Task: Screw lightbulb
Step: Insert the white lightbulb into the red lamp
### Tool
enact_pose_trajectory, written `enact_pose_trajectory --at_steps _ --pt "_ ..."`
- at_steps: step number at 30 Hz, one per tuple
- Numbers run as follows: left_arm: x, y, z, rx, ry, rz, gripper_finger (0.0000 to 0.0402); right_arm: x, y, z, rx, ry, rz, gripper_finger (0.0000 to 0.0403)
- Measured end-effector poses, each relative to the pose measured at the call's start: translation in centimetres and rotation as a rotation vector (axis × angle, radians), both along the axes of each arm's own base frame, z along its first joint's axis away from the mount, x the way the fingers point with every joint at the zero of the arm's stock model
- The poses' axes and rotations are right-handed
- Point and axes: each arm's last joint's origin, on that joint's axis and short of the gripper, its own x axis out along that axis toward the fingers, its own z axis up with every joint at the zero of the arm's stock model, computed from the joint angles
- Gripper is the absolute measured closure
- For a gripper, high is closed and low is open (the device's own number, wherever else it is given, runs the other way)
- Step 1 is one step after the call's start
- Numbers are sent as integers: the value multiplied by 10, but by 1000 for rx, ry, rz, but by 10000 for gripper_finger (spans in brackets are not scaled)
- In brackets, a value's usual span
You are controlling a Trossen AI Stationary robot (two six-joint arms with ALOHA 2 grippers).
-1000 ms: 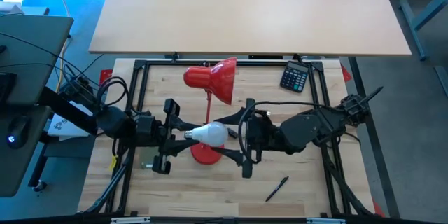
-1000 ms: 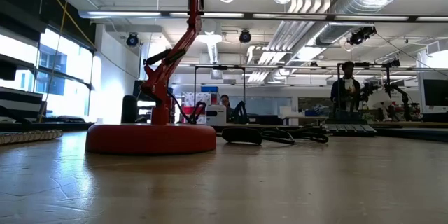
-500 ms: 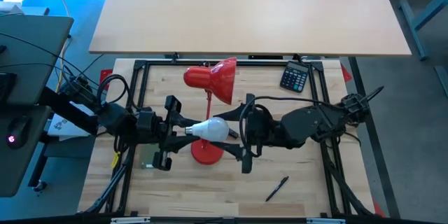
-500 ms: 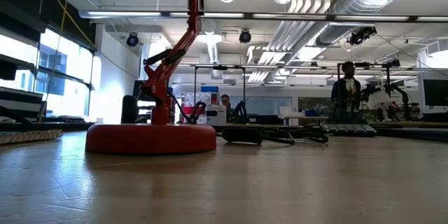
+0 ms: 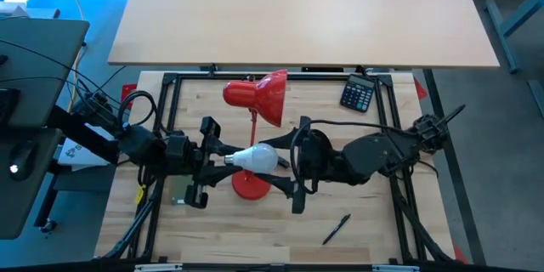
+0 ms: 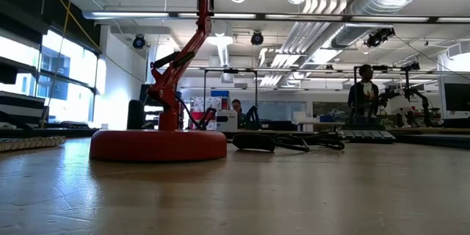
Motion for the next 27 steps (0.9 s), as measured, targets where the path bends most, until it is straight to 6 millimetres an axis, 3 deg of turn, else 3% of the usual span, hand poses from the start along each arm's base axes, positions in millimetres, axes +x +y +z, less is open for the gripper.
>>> enact_pose_trajectory --at_steps 22,27 --pt "0 0 1 10 -13 -7 280 -3 6 1 -13 -13 -18 114" --pt "0 0 1 10 -15 -11 280 -4 6 2 -8 -17 42 107"
